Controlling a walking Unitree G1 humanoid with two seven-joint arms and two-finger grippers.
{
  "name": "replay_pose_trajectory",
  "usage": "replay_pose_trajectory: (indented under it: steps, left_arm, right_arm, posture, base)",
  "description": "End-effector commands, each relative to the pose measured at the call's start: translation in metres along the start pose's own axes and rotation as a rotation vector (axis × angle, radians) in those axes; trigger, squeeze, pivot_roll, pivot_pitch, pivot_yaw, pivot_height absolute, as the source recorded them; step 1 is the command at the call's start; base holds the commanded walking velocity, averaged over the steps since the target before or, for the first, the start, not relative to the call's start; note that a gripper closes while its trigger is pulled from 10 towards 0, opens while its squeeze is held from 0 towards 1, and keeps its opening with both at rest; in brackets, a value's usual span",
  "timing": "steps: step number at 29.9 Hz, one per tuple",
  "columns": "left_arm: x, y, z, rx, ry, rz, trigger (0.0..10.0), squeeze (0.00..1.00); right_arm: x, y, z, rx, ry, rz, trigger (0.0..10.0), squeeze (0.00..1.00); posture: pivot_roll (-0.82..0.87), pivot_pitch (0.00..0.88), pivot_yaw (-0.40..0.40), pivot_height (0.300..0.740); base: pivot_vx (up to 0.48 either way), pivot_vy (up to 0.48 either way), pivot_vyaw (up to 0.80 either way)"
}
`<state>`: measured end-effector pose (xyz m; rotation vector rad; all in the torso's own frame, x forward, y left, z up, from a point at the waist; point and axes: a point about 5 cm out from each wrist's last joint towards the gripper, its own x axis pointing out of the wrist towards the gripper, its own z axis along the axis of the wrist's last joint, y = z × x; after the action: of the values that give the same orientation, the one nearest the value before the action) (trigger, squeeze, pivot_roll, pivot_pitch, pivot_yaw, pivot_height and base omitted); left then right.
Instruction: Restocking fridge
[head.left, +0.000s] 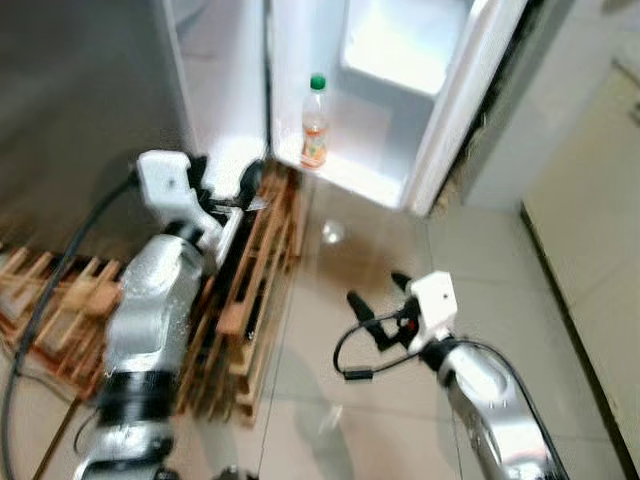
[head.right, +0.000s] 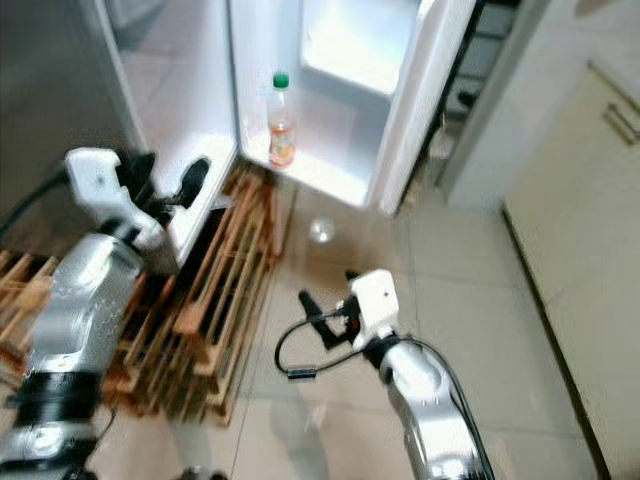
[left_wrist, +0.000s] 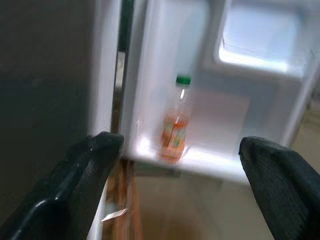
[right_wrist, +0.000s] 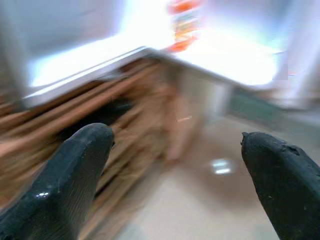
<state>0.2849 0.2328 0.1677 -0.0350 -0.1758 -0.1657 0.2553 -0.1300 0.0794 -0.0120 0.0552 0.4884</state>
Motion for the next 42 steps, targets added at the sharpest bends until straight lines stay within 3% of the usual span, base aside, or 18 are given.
replay_pose_trajectory:
  steps: [1, 3, 6, 9, 13, 16, 19, 23, 25, 27, 35, 39, 42]
  left_arm:
    - [-0.034, 0.038, -0.010, 0.026, 0.073, 0.190, 10.0, 0.00]
    - [-0.044, 0.039, -0.020, 0.022, 0.102, 0.234, 10.0, 0.00]
    - [-0.048, 0.023, -0.038, -0.019, 0.130, 0.284, 10.0, 0.00]
    - [-0.051, 0.013, -0.041, -0.021, 0.132, 0.276, 10.0, 0.00]
    - [-0.059, 0.017, -0.043, -0.033, 0.142, 0.308, 10.0, 0.00]
    - [-0.080, 0.031, -0.049, 0.004, 0.179, 0.400, 10.0, 0.00]
    - [-0.085, 0.037, -0.049, 0.006, 0.175, 0.467, 10.0, 0.00]
    - [-0.072, 0.027, -0.045, 0.020, 0.155, 0.452, 10.0, 0.00]
    - [-0.054, 0.009, -0.038, 0.020, 0.114, 0.386, 10.0, 0.00]
    - [-0.046, 0.000, -0.036, 0.017, 0.094, 0.360, 10.0, 0.00]
    - [-0.021, -0.026, -0.050, -0.002, 0.123, 0.307, 10.0, 0.00]
    - [-0.016, -0.040, -0.050, -0.034, 0.105, 0.288, 10.0, 0.00]
    - [-0.017, -0.038, -0.050, -0.088, 0.097, 0.323, 10.0, 0.00]
  right_arm:
    - [0.003, -0.021, 0.024, -0.067, -0.128, -0.124, 10.0, 0.00]
    - [0.008, -0.024, 0.034, -0.077, -0.168, -0.150, 10.0, 0.00]
    - [0.017, -0.023, 0.041, -0.080, -0.182, -0.136, 10.0, 0.00]
    - [0.023, -0.018, 0.040, -0.088, -0.179, -0.110, 10.0, 0.00]
    - [0.026, -0.016, 0.041, -0.085, -0.184, -0.108, 10.0, 0.00]
    - [0.029, -0.018, 0.040, -0.059, -0.177, -0.114, 10.0, 0.00]
    - [0.029, -0.021, 0.032, -0.041, -0.146, -0.135, 10.0, 0.00]
    - [0.030, -0.022, 0.021, -0.019, -0.106, -0.150, 10.0, 0.00]
    - [0.030, -0.021, 0.013, -0.024, -0.078, -0.147, 10.0, 0.00]
    - [0.028, -0.025, 0.008, -0.017, -0.059, -0.168, 10.0, 0.00]
    - [0.019, -0.036, 0.002, -0.002, -0.039, -0.230, 10.0, 0.00]
    - [0.019, -0.037, 0.001, -0.011, -0.029, -0.215, 10.0, 0.00]
    - [0.024, -0.035, 0.003, -0.023, -0.026, -0.191, 10.0, 0.00]
  posture:
    - [-0.05, 0.000, -0.041, 0.740]
    - [-0.04, 0.000, -0.045, 0.740]
    - [-0.02, 0.000, -0.058, 0.740]
    - [-0.01, 0.000, -0.067, 0.740]
    - [0.00, 0.000, -0.072, 0.740]
    - [0.01, 0.000, -0.085, 0.740]
    - [0.02, 0.000, -0.093, 0.740]
    - [0.03, 0.000, -0.099, 0.740]
    - [0.03, 0.000, -0.091, 0.740]
    - [0.02, 0.000, -0.084, 0.740]
    - [-0.03, 0.000, -0.078, 0.740]
    - [-0.03, 0.000, -0.100, 0.740]
    - [-0.03, 0.000, -0.113, 0.740]
  base:
    - [0.000, 0.000, 0.00]
    - [0.000, 0.000, 0.00]
    - [0.000, 0.000, 0.00]
    - [0.000, 0.000, 0.00]
    - [0.000, 0.000, 0.00]
    - [0.000, 0.000, 0.00]
    - [0.000, 0.000, 0.48]
    - [0.000, 0.000, 0.78]
    - [0.000, 0.000, 0.74]
    - [0.000, 0.000, 0.72]
    - [0.000, 0.000, 0.67]
    - [0.000, 0.000, 0.63]
    - [0.000, 0.155, 0.61]
